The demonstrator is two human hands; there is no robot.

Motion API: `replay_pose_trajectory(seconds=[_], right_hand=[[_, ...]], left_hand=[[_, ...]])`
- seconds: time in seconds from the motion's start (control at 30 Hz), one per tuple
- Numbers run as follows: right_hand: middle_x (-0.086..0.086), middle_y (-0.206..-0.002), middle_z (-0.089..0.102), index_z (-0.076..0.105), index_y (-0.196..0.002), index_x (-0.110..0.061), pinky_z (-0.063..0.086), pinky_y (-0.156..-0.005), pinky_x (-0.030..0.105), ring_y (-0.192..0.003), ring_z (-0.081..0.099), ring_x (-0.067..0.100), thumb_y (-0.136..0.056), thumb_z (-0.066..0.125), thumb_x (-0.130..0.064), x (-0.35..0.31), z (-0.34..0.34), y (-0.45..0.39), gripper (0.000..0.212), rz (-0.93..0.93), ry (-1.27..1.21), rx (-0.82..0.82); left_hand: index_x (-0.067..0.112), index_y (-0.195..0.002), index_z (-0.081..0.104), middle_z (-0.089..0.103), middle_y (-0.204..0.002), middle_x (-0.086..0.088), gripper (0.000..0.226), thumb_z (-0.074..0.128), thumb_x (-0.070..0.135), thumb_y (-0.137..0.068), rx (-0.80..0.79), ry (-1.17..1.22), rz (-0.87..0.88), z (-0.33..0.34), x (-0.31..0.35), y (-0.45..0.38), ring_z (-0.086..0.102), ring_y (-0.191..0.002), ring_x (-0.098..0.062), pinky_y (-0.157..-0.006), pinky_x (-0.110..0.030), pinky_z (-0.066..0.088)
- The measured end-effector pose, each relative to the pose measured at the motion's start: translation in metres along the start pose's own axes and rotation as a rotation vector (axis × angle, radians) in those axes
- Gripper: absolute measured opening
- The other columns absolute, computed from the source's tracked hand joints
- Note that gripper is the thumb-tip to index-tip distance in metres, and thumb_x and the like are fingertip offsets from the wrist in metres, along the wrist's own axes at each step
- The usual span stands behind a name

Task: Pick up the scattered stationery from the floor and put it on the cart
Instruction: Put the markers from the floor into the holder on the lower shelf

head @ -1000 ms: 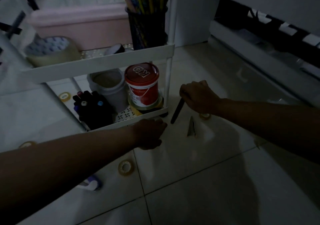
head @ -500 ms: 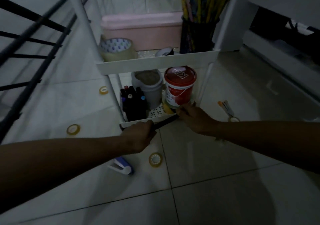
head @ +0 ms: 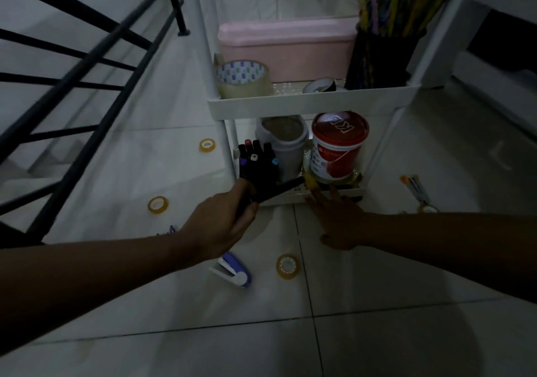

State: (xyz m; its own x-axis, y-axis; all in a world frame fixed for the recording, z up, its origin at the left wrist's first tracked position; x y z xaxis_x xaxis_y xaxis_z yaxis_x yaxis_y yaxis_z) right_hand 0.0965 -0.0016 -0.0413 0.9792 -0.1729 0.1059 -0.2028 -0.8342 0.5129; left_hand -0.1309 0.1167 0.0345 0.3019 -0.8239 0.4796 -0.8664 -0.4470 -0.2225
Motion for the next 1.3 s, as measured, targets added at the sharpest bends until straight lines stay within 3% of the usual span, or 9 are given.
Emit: replay_pose_trajectory(seconds=[0.27,0.47,0.67,0.87,1.03,1.17,1.3], right_hand=[[0.008,-0.158,-0.025,-0.012,-0.152,-0.018,0.017,-0.115,0.055,-0.143,-0.017,0.044,-0.091,0.055,-0.043,0.003,0.000,-0.002,0.094,0.004,0.057,-0.017],[0.010,-0.159,-0.021,-0.013,-0.152,-0.017,0.018,-0.114,0.054,-0.143,-0.013,0.045,-0.093,0.052,-0.044,-0.001,-0.004,-0.001,0.092,0.019,0.089,-0.025],[0.011,-0.159,-0.018,-0.012,-0.153,-0.020,0.014,-0.116,0.053,-0.144,-0.013,0.043,-0.094,0.052,-0.041,-0.005,-0.014,0.001,0.089,0.022,0.069,-0.058],[0.011,-0.160,-0.015,-0.009,-0.153,-0.020,0.016,-0.117,0.053,-0.144,-0.011,0.043,-0.094,0.052,-0.038,-0.009,-0.019,0.004,0.086,0.029,0.067,-0.062],[0.010,-0.160,-0.016,-0.009,-0.153,-0.021,0.018,-0.116,0.055,-0.145,-0.011,0.043,-0.094,0.052,-0.037,-0.009,-0.019,0.005,0.087,0.033,0.074,-0.068],[0.011,-0.160,-0.016,-0.009,-0.153,-0.022,0.021,-0.115,0.056,-0.144,-0.009,0.044,-0.093,0.055,-0.038,-0.009,-0.018,0.003,0.089,0.035,0.098,-0.069],[0.011,-0.159,-0.017,-0.009,-0.153,-0.023,0.019,-0.115,0.056,-0.144,-0.011,0.044,-0.092,0.055,-0.039,-0.009,-0.015,0.001,0.089,0.037,0.089,-0.065]], left_hand=[[0.014,-0.107,0.057,0.045,-0.062,0.023,0.017,0.058,0.024,-0.094,0.344,0.073,0.082,-0.033,0.010,-0.028,0.052,-0.059,0.012,-0.052,-0.004,0.032],[0.016,-0.099,0.059,0.056,-0.069,0.009,0.011,0.061,0.022,-0.091,0.364,0.036,0.123,-0.039,0.016,-0.043,0.051,-0.058,-0.005,-0.054,-0.021,0.041],[0.016,-0.091,0.060,0.058,-0.072,0.005,0.012,0.057,0.027,-0.094,0.423,-0.024,0.085,-0.040,0.019,-0.055,0.051,-0.064,-0.008,-0.057,-0.023,0.040],[0.019,-0.098,0.061,0.057,-0.099,0.003,0.018,0.058,0.036,-0.093,0.412,-0.131,0.009,-0.035,0.011,-0.063,0.053,-0.069,-0.009,-0.058,-0.018,0.030],[0.022,-0.128,0.046,0.069,-0.105,0.000,0.042,0.061,0.035,-0.091,0.351,-0.204,0.025,-0.037,0.017,-0.065,0.055,-0.061,-0.012,-0.049,-0.018,0.029],[0.013,-0.123,0.049,0.071,-0.104,-0.009,0.037,0.060,0.031,-0.093,0.274,-0.371,0.150,-0.038,0.022,-0.071,0.067,-0.071,-0.032,-0.057,-0.028,0.042],[0.010,-0.119,0.052,0.070,-0.105,-0.011,0.034,0.060,0.030,-0.093,0.219,-0.399,0.217,-0.036,0.021,-0.074,0.067,-0.071,-0.032,-0.054,-0.030,0.050]])
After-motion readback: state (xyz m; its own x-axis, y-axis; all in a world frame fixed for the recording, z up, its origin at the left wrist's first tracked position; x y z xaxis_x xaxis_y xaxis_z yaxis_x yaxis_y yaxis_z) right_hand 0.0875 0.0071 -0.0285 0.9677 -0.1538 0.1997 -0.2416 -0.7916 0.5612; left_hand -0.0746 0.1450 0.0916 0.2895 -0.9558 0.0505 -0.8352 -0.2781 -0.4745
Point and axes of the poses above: each hand's wrist, its own y-axis away from the middle knuckle, its own z-axis out of the palm, x = y × z, the point moved 2 cm from there along -y, towards the middle knuckle
